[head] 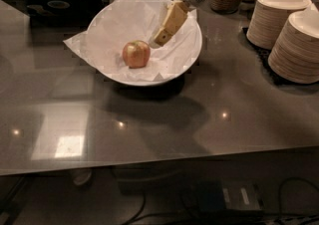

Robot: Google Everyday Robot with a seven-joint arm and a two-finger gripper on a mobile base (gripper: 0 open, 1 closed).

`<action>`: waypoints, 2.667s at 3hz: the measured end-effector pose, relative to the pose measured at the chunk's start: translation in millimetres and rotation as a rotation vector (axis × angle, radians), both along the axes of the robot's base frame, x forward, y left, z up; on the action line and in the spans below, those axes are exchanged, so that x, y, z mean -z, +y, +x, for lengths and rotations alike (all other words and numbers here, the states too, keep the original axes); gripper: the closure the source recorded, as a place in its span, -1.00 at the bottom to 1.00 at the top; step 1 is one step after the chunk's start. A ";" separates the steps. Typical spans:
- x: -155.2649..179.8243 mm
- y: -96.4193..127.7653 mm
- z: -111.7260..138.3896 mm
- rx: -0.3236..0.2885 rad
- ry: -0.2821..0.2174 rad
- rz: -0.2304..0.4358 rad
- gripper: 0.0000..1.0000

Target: Pick apple from white bowl

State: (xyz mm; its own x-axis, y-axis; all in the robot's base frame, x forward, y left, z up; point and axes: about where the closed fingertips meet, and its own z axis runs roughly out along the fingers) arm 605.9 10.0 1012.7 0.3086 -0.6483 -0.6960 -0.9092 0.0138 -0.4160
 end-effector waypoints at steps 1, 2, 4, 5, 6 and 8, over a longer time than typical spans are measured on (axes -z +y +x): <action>14.5 15.7 11.4 0.008 0.022 -0.085 -1.00; 28.7 24.0 22.3 0.012 0.034 -0.122 -1.00; 30.1 26.1 22.1 0.003 0.020 -0.129 -1.00; 47.8 22.1 28.4 0.020 0.044 -0.118 -1.00; 60.0 18.9 32.3 0.032 0.068 -0.102 -1.00; 70.5 15.6 37.3 0.041 0.096 -0.072 -0.73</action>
Offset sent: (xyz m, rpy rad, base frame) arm 0.0369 0.0283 -0.0439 -0.1650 0.0453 -0.0274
